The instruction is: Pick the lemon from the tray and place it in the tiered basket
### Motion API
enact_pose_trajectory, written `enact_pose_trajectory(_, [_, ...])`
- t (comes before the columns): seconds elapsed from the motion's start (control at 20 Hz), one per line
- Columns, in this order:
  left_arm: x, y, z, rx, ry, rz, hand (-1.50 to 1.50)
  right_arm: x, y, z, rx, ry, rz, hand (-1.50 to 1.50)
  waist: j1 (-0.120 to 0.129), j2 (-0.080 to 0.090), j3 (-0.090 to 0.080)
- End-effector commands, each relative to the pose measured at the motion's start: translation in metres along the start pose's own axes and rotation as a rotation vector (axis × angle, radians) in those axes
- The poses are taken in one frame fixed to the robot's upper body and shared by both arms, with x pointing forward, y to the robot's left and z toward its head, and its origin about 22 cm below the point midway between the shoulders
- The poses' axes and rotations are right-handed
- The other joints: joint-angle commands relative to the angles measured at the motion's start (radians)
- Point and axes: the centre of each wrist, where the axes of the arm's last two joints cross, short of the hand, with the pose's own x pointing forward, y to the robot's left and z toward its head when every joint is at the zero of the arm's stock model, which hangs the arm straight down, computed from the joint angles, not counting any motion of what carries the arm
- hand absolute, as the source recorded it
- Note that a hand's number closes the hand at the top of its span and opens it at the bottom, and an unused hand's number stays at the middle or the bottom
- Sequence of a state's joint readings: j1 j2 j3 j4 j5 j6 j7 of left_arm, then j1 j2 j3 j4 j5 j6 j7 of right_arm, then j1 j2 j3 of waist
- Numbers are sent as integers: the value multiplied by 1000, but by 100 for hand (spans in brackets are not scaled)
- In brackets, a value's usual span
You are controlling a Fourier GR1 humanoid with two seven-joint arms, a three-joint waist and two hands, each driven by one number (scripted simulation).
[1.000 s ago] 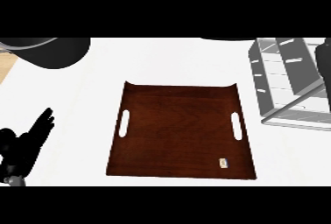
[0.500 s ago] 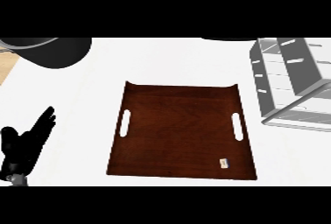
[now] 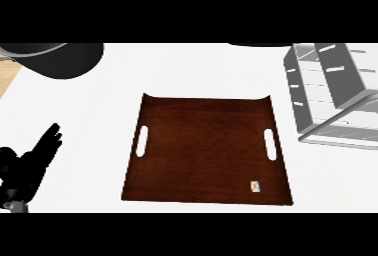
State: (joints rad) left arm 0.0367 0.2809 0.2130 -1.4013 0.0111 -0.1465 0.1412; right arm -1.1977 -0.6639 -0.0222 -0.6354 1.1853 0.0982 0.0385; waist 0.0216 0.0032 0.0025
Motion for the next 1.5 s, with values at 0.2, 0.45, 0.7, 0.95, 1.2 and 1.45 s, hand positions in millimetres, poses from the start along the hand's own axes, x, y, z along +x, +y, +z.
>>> enact_pose_trajectory(0.2, [0,15,2,7,30,10,0,-13,47,1,321,225,37,-150,4,4,-3])
enact_pose_trajectory(0.45, [-4,0,9,18,6,0,0,-29,54,4,233,278,-151,-150,1,2,-2])
enact_pose_trajectory(0.7, [-5,-7,-2,22,27,-5,0,-49,-15,-3,16,259,-309,-150,-9,1,-2])
enact_pose_trajectory(0.95, [5,-9,2,12,33,2,0,-63,-50,0,-103,379,-482,-150,-19,-8,-2])
enact_pose_trajectory(1.2, [-3,10,5,37,43,4,0,-124,-62,20,-66,551,-694,-150,-31,-8,-2])
enact_pose_trajectory(1.45, [-10,12,13,59,66,12,0,-197,-58,59,-113,541,-986,-150,-60,-15,1])
